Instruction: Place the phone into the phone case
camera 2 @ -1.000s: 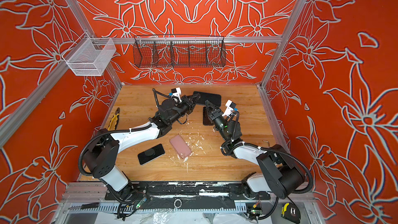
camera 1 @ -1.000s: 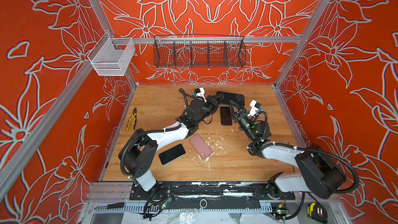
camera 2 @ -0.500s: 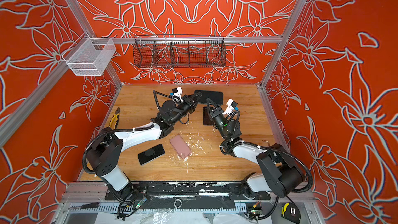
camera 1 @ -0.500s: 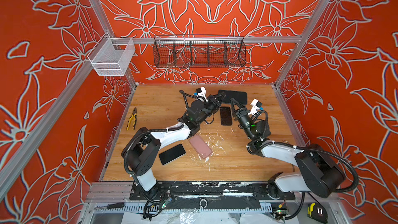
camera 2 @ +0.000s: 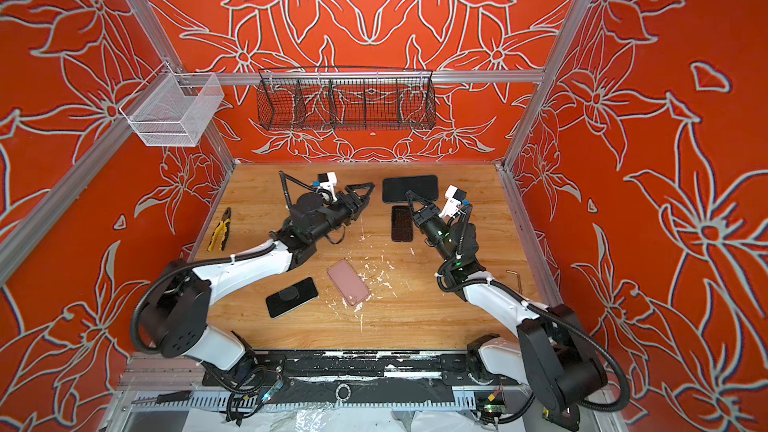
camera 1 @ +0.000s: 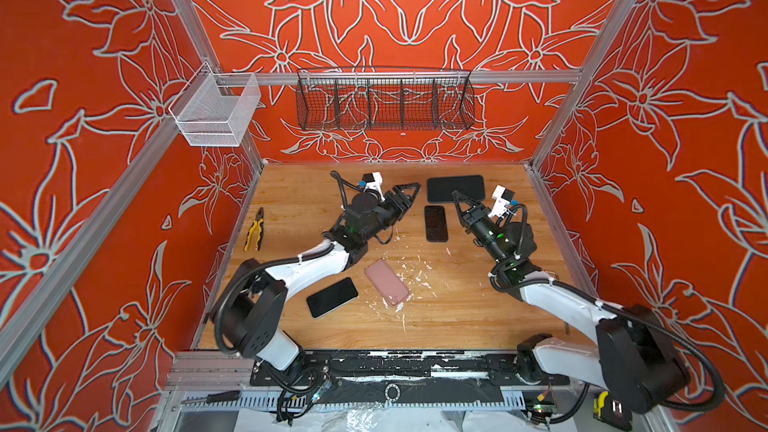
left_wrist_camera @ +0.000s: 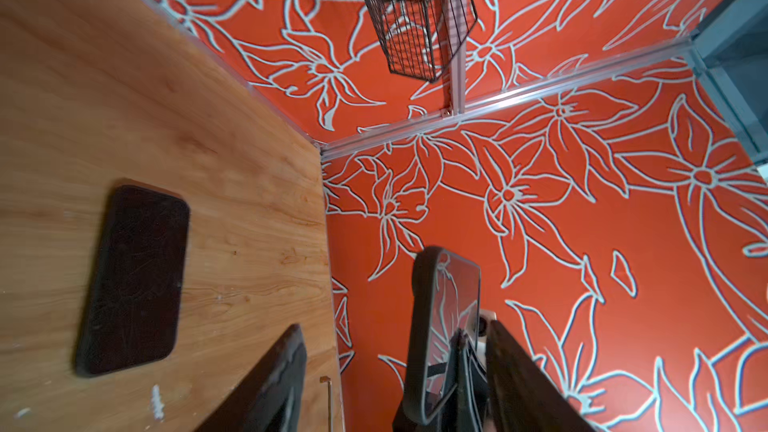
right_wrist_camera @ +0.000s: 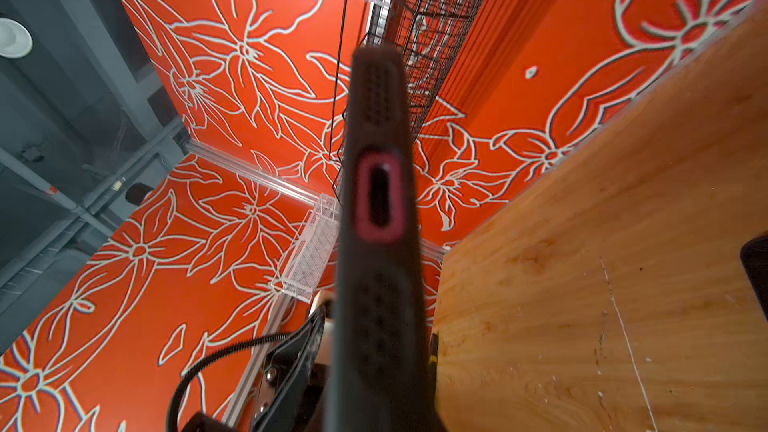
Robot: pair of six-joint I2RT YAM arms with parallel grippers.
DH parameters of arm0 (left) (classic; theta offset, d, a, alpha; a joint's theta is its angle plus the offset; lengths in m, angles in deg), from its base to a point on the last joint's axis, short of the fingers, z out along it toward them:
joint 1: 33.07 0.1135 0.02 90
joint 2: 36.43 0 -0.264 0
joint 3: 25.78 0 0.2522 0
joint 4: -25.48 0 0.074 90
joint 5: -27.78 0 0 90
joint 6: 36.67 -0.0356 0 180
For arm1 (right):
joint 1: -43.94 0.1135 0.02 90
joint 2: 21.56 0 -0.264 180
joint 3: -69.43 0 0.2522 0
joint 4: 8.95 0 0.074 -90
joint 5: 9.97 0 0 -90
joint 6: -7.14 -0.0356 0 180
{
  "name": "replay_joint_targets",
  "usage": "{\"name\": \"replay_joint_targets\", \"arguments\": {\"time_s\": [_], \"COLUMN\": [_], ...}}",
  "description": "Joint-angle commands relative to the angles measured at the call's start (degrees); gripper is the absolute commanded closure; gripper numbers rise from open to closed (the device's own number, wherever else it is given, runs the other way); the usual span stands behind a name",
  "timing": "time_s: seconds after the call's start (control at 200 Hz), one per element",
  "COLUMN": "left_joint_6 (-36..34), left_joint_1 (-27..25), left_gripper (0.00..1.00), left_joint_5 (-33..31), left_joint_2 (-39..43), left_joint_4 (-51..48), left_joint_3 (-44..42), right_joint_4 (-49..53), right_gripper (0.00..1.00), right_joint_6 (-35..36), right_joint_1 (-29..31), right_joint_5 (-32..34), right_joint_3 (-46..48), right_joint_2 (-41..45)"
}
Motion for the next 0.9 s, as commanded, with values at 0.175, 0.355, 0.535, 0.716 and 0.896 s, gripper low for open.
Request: {"name": "replay_joint_targets", "arguments": {"time_s": [0.175, 0.355, 0.535, 0.716, 0.896], "left_joint_6": [-38.7, -46.6, -48.9, -51.7, -46.4], "left_joint_1": [10.5, 11.3, 10.6, 7.7, 6.1], "left_gripper": [0.20, 0.18, 0.17, 0.20, 0.32], "left_joint_5": [22.4, 40.8, 48.2, 51.3, 52.8], "left_joint_2": [8.9, -0.1, -3.3, -5.9, -6.3], "left_joint_4": [-54.5, -67.4, -64.9, -65.2, -55.8], "left_joint_3": [18.8, 27.9, 27.2, 28.0, 25.3], "right_joint_4": [36.0, 37.0, 28.2, 22.6, 22.2], "right_gripper": [1.00, 1.00, 1.00, 1.00, 1.00], "right_joint_6": [18.9, 20.1, 15.2, 11.8, 12.1], "right_joint_1": [-9.3, -9.3, -8.9, -7.4, -6.4], "right_joint_5": [-38.1, -53.2, -57.6, -58.4, -58.4], "right_joint_3": [-13.5, -16.2, -15.4, -14.3, -13.7], "right_joint_2": [6.2, 2.6, 0.2, -1.9, -3.1]}}
